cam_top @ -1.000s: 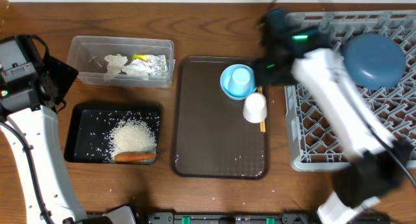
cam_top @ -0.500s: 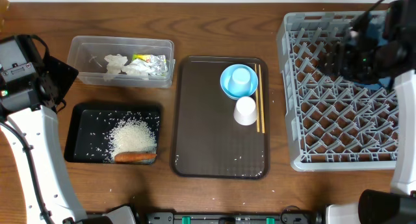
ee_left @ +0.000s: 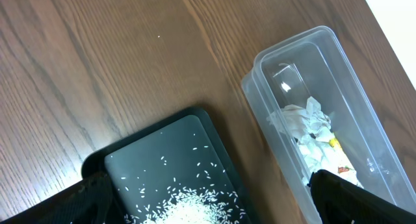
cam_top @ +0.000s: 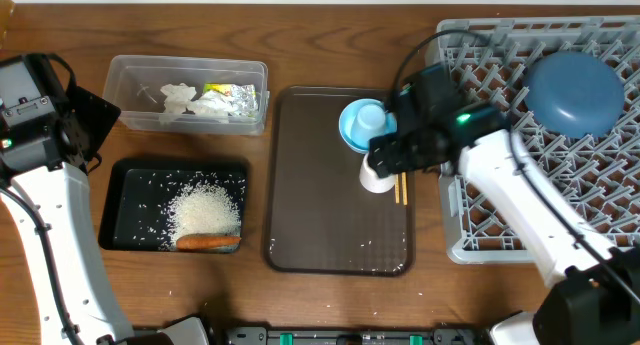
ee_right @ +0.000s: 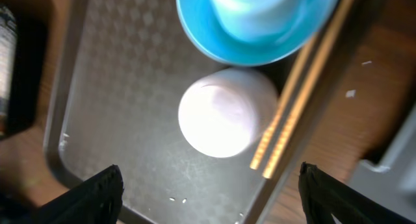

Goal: Sort waste into correct bins and load items into the dishwasher rack
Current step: 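Lower the right gripper onto the white cup and close on it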

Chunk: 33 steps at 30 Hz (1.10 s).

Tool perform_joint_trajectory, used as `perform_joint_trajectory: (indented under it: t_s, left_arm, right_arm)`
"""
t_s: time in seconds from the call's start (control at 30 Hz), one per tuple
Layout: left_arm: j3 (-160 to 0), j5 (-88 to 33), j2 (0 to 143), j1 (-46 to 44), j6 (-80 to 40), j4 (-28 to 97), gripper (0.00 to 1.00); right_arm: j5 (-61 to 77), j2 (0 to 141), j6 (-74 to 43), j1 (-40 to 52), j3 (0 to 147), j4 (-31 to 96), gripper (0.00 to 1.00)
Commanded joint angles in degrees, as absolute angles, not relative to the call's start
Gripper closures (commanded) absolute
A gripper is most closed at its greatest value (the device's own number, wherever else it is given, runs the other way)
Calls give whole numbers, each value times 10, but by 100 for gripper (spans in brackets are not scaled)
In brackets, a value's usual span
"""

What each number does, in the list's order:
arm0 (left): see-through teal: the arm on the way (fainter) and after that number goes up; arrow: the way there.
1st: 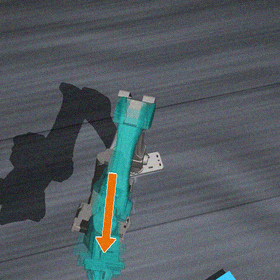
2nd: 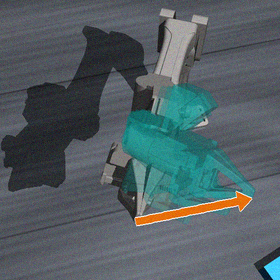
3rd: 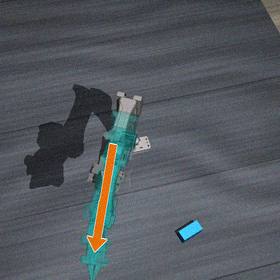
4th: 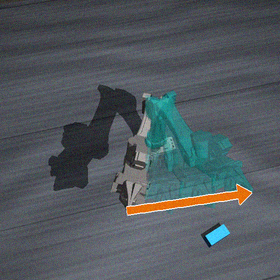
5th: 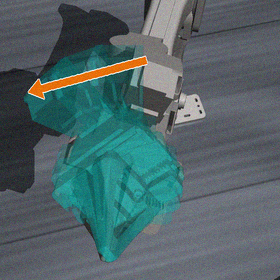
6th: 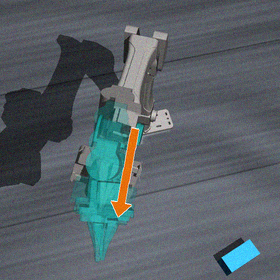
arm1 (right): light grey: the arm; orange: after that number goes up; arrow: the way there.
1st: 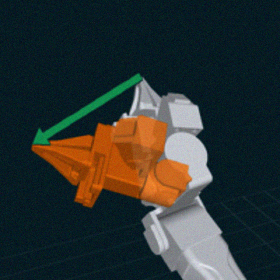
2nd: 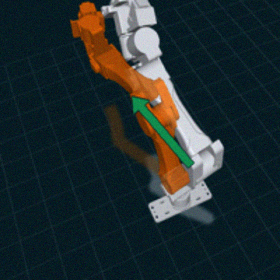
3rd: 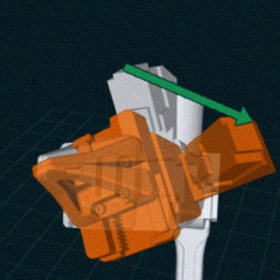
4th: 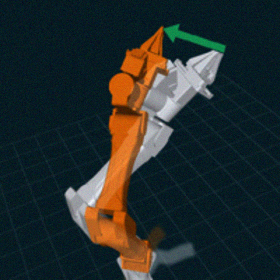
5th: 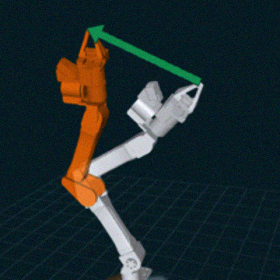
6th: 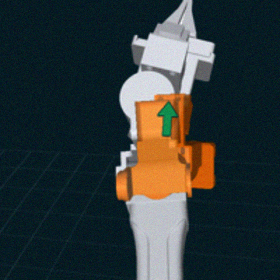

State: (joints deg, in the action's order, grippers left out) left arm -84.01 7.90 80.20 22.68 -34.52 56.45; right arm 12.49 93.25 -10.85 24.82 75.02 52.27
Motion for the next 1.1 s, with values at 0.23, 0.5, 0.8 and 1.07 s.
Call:
perform_joint_trajectory:
  t_s: [0.23, 0.5, 0.8, 1.07]
  left_arm:
    - [-846, 86, 805, 229, -346, 566, 0]
    - [-846, 86, 805, 229, -346, 566, 0]
    - [-846, 86, 805, 229, -346, 566, 0]
    - [-846, 86, 805, 229, -346, 566, 0]
  right_arm:
    - [-96, 930, -257, 349, 728, 503, 12]
    - [-85, 930, -268, 350, 676, 432, 12]
    - [-60, 936, -272, 357, 624, 336, 14]
    - [-91, 985, -272, 357, 624, 319, 17]
